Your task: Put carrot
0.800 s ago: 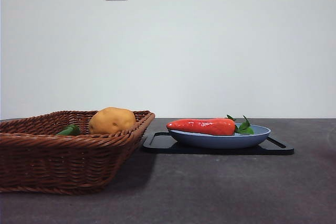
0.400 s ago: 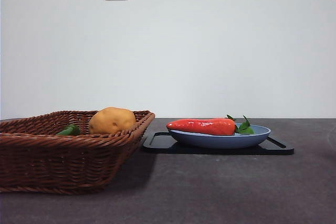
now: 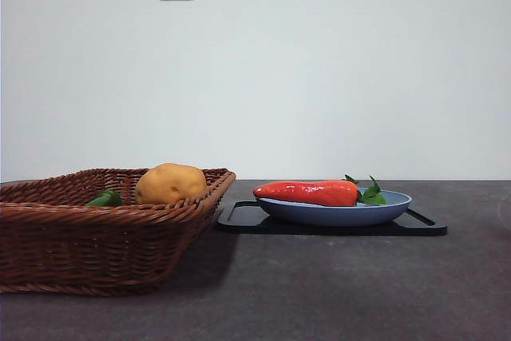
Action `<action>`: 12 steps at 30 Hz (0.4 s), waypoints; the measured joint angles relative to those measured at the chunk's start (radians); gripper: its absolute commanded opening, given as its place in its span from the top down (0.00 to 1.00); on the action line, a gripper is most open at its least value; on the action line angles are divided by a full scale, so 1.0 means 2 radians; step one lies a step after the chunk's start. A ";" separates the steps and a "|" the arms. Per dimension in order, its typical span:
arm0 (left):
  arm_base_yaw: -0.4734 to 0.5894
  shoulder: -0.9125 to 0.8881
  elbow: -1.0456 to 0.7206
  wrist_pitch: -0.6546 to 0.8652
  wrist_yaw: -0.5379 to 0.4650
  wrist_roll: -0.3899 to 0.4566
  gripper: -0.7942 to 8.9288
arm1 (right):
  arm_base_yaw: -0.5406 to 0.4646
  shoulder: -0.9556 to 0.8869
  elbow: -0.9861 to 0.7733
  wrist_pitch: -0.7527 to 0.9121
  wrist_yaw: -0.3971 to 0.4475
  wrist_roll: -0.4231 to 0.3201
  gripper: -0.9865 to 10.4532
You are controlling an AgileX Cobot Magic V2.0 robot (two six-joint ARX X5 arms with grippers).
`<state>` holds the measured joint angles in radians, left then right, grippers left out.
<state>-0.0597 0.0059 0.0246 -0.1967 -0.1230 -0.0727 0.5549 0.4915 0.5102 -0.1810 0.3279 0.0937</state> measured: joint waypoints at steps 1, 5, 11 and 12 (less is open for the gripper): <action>0.000 0.000 0.000 0.000 0.000 0.000 0.91 | -0.001 -0.010 0.000 0.000 0.015 -0.002 0.91; 0.000 0.000 0.000 0.000 0.000 0.000 0.91 | -0.017 -0.051 0.000 0.001 0.031 -0.003 0.91; 0.000 0.000 0.000 0.000 0.000 0.000 0.91 | -0.094 -0.118 -0.029 0.009 0.000 -0.012 0.91; 0.000 0.000 0.000 0.000 0.000 0.000 0.91 | -0.114 -0.129 -0.042 0.010 -0.021 -0.015 0.91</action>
<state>-0.0597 0.0059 0.0246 -0.1967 -0.1234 -0.0727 0.3271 0.2329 0.4255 -0.1619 0.2855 0.0635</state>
